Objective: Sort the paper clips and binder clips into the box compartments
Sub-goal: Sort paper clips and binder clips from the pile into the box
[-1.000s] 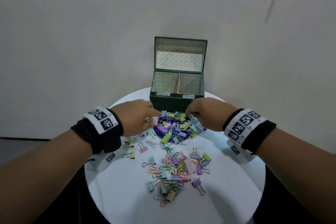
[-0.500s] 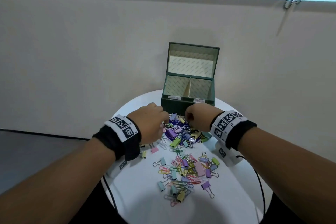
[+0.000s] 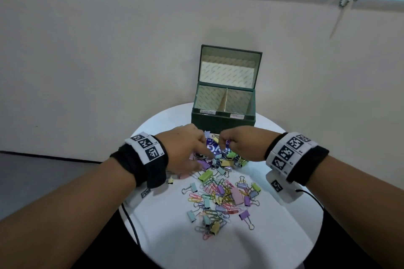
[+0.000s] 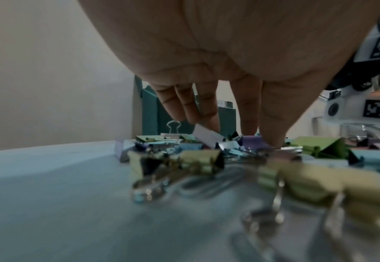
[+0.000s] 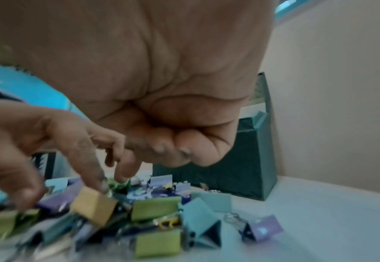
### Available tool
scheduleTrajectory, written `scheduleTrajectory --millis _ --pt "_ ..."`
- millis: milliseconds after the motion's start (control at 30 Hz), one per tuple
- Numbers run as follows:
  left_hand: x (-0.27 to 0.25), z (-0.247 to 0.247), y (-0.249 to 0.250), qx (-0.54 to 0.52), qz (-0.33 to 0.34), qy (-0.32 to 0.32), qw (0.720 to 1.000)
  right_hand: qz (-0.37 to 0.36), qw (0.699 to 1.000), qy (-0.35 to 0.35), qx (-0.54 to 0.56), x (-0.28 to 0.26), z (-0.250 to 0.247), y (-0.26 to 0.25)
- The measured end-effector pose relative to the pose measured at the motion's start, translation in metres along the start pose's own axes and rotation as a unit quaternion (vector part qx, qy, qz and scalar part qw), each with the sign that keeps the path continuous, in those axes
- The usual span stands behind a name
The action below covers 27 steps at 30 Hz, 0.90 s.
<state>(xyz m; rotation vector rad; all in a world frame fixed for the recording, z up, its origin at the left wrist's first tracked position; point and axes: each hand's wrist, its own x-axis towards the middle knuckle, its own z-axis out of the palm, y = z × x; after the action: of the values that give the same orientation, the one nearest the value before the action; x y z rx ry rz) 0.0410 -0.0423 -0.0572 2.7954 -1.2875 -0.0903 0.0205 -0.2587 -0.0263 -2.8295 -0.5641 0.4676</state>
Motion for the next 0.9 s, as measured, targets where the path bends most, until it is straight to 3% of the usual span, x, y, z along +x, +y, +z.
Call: scheduleTrajectory --millis 100,200,400,500,667,800,900 --pt "0.001 0.003 -0.001 0.006 -0.034 -0.002 0.999 0.01 0.998 -0.03 -0.059 -0.004 0.012 0.0" --pt "0.0 0.0 -0.002 0.022 -0.073 0.002 0.997 0.014 0.997 -0.019 -0.078 -0.006 0.019 0.005" --pt "0.001 -0.003 0.0 0.013 -0.079 0.019 0.997 0.039 0.998 0.031 -0.043 -0.007 0.012 0.013" --pt "0.002 -0.003 0.001 0.012 -0.08 0.035 0.996 0.063 0.991 0.045 -0.111 -0.012 0.006 0.013" --pt "0.0 -0.003 0.0 -0.009 -0.059 0.063 0.996 -0.011 0.992 0.038 -0.119 -0.012 0.012 -0.003" --pt "0.002 0.0 0.01 0.005 0.008 0.0 1.0 0.015 0.989 -0.001 -0.148 -0.009 0.02 -0.011" --pt "0.005 0.002 0.013 0.029 -0.001 -0.01 1.0 0.015 0.994 -0.016 -0.105 -0.006 0.021 -0.006"
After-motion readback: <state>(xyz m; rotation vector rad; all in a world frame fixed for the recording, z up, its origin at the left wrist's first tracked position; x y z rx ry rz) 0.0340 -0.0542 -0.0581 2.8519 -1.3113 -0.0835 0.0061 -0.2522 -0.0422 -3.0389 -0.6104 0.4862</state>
